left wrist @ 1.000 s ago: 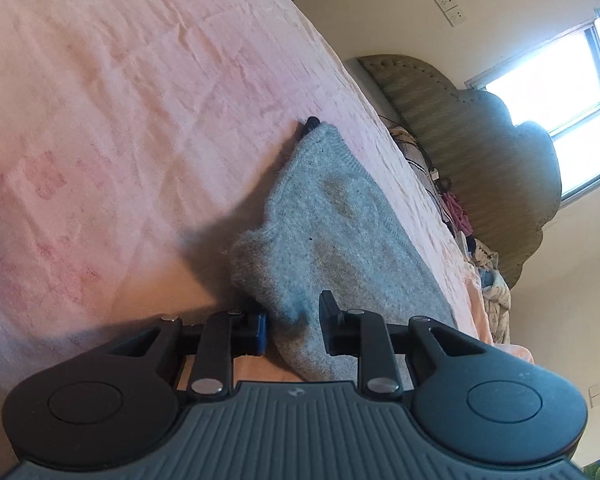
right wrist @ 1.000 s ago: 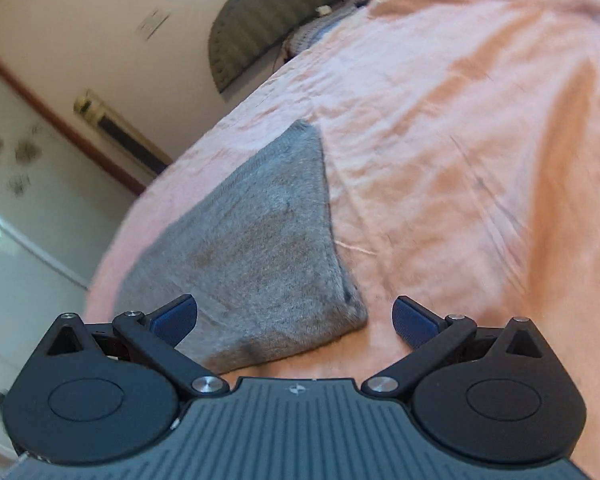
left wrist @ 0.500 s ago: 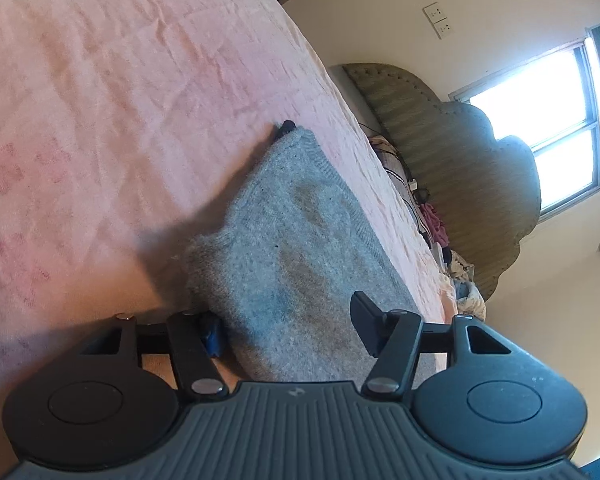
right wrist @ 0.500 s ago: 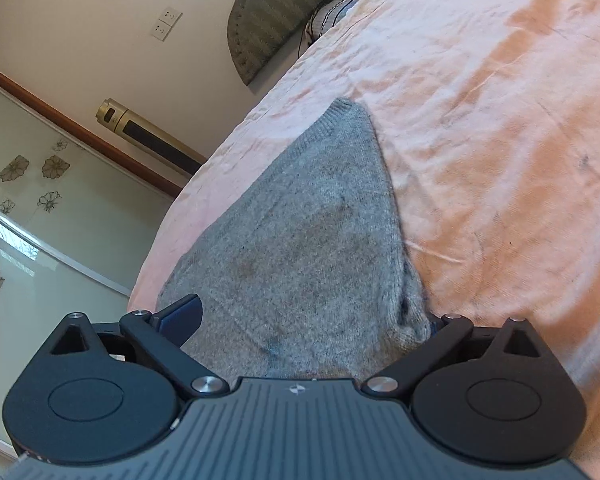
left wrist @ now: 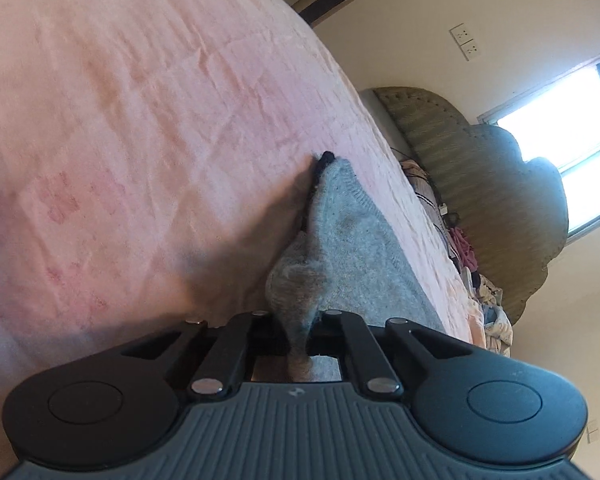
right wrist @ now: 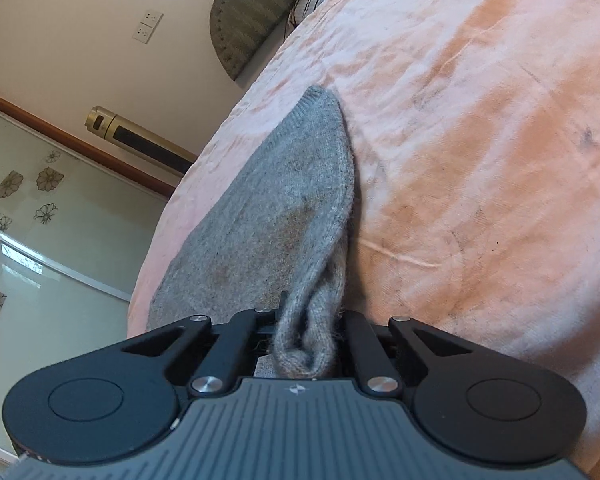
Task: Fold small clothes
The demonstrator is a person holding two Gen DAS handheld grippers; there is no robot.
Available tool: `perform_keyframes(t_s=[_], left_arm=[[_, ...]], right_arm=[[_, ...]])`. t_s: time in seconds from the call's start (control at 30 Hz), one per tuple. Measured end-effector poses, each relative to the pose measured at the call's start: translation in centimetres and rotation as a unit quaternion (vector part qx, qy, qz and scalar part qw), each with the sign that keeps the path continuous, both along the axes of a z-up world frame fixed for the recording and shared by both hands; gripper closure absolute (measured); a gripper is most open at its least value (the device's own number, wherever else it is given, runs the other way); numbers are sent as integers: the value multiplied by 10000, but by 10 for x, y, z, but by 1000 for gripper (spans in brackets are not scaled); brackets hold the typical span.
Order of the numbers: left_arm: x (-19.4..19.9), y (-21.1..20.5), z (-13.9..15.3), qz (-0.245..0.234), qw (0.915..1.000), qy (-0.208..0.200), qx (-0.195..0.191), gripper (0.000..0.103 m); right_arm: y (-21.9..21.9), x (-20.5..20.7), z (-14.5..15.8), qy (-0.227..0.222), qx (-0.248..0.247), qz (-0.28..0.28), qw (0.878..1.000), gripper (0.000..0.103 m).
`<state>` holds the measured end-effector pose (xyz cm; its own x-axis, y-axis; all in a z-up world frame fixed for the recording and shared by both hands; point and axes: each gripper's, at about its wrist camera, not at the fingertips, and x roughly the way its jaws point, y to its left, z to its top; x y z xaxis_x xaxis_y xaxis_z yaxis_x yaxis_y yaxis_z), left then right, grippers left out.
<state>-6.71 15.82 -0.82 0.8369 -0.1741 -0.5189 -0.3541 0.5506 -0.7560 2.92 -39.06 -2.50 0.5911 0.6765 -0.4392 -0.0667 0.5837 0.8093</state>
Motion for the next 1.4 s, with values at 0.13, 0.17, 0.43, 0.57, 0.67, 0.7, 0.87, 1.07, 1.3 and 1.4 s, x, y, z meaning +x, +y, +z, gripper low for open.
perform_keyframes(t_s=[0.13,0.17,0.43,0.57,0.67,0.7,0.87,1.07,1.3,1.4], left_arm=[[-26,5,8,-192,9994,8,303,99],[-26,7,0,-273,9988,160,371,98],[-35,36,55,111,9832,-652,1701,11],[51,29,84,-501,9486,-932,2982,9],[139,7,65,-1165,9289,-259,3506,35],[162,-1,57,-1372,9233,-5,3587,48],[221,-37,25,-1918,8900,606,4092,87],[204,-10,18,-1215,9029,623,4075,99],[175,-33,53,-1139,8853,103,4508,93],[166,-56,69,-1492,8898,-359,4297,66]], right_arm=[[-11,-23,13,-155,40,266,9995,91],[-12,-24,5,0,-64,333,9994,90],[-31,-10,34,-621,-363,-138,9973,4],[-11,63,56,-982,-943,278,9903,7],[21,129,50,-933,-1869,505,9766,11],[35,146,45,-845,-2234,573,9694,13],[76,176,26,-1040,-2845,1079,9469,65],[72,181,34,-1301,-2463,950,9557,86],[67,166,39,-1227,-2370,391,9629,38],[76,138,69,-1918,-2245,179,9553,25]])
